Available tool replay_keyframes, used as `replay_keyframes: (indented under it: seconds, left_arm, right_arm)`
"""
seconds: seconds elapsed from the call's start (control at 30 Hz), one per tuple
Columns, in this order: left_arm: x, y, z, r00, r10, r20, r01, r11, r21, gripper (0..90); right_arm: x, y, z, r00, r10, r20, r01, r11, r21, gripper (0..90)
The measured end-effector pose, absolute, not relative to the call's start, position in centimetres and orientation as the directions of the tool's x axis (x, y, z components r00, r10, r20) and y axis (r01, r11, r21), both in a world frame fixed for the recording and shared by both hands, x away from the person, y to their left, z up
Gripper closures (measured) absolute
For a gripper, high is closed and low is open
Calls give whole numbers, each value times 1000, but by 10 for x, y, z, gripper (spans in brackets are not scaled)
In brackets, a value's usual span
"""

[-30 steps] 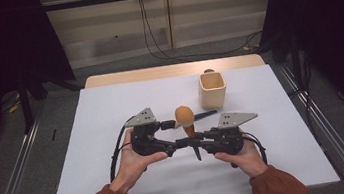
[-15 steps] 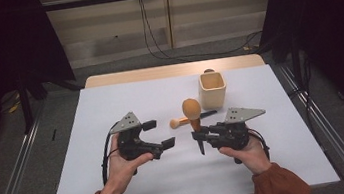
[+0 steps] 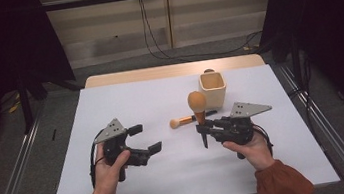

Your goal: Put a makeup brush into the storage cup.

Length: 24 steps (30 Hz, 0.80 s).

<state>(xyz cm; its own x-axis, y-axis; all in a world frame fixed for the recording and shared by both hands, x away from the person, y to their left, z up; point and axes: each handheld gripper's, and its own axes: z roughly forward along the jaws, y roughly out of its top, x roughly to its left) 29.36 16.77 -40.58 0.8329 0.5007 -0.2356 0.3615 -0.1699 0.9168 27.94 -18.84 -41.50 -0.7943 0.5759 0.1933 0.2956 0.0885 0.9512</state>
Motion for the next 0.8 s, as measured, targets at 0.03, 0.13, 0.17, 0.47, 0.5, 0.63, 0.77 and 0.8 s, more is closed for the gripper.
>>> replay_keyframes:
  seconds: [0.03,0.13,0.17,0.47,0.5,0.63,0.77,0.8]
  left_arm:
    - [293,171,-407,827,511,-232,359,-165,919,33]
    - [291,181,-409,812,539,-224,357,-154,921,32]
    - [291,184,-411,807,547,-225,357,-147,923,31]
    - [280,203,-421,783,585,-211,330,-103,938,49]
    - [279,205,-422,778,589,-219,332,-89,939,49]
    - [277,215,-427,757,616,-218,321,-60,945,38]
    - [273,223,-433,739,643,-202,308,-55,950,38]
    - [272,224,-435,732,650,-203,311,-54,949,37]
  right_arm:
    - [280,-189,-414,-792,578,194,295,83,952,750]
    - [282,-192,-412,-787,586,191,290,78,954,750]
    - [282,-193,-412,-785,589,192,291,76,954,750]
    - [288,-197,-409,-760,623,187,285,59,957,750]
    - [289,-197,-408,-758,625,187,285,59,957,750]
    - [291,-200,-405,-748,639,181,279,55,959,750]
    - [292,-202,-404,-736,653,179,277,50,959,750]
    - [293,-202,-403,-734,656,177,274,48,961,750]
